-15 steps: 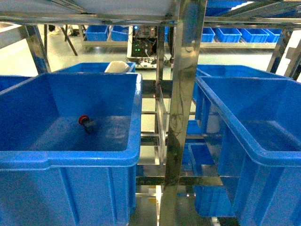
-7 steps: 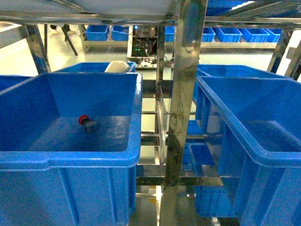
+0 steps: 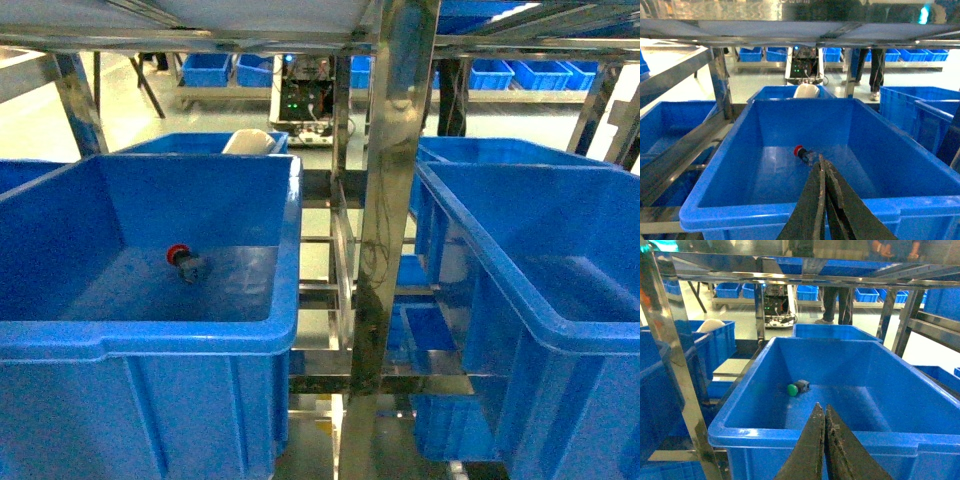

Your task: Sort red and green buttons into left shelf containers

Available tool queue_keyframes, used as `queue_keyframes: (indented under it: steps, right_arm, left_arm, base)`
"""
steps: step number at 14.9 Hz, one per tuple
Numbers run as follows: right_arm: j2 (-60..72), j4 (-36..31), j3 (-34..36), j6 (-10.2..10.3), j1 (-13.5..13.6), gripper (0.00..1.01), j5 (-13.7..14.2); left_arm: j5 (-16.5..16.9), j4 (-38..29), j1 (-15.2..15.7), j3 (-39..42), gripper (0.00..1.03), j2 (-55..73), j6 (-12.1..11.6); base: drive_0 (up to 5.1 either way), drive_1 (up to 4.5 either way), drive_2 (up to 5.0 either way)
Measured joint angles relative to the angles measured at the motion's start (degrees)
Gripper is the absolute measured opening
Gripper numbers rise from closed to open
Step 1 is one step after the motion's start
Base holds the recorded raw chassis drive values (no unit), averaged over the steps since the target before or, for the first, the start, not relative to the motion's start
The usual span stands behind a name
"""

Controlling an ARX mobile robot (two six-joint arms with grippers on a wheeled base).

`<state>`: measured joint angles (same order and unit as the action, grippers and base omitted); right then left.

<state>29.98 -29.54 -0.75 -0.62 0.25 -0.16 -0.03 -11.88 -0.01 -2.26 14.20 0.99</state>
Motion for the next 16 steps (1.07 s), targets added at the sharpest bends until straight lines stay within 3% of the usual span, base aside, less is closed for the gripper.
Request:
queue_keyframes:
  steps: [4, 5, 6, 12, 14, 16]
  right_arm:
    - [-8.6, 8.3, 0.0, 0.0, 0.0, 0.02, 0.0]
    - [-11.0, 10.4, 0.0, 0.0, 0.0, 0.02, 0.0]
    - [-12.6, 12.2, 0.0, 0.0, 0.0, 0.02, 0.1]
    - [-19.9, 19.4, 0.0, 0.0, 0.0, 0.02, 0.1]
    - [-29.0, 30.0, 0.0, 0.0, 0.0, 0.02, 0.2]
    - [-29.7, 30.1, 0.0, 0.0, 0.0, 0.02, 0.2]
  left_arm:
    - [0.0, 2.0, 0.0, 1.5, 0.02, -4.3, 0.0]
    - [-0.1, 9.7, 0.0, 1.5, 0.02, -9.4, 0.0]
    - [0.0, 11.6, 0.0, 1.5, 0.02, -13.8, -0.1]
    - [0.0, 12.1, 0.0, 1.5, 0.02, -13.7, -0.2]
    - [-0.1, 12.1, 0.0, 1.5, 0.02, -13.7, -0.2]
    - [0.0, 12.1, 0.0, 1.5, 0.02, -13.7, -0.2]
  base:
    - [0.0, 0.0, 0.0]
    - [0.0, 0.0, 0.0]
    - [0.0, 0.0, 0.0]
    - [0.0, 0.0, 0.0]
    - [0.0, 0.0, 0.0]
    - [0.0, 0.0, 0.0]
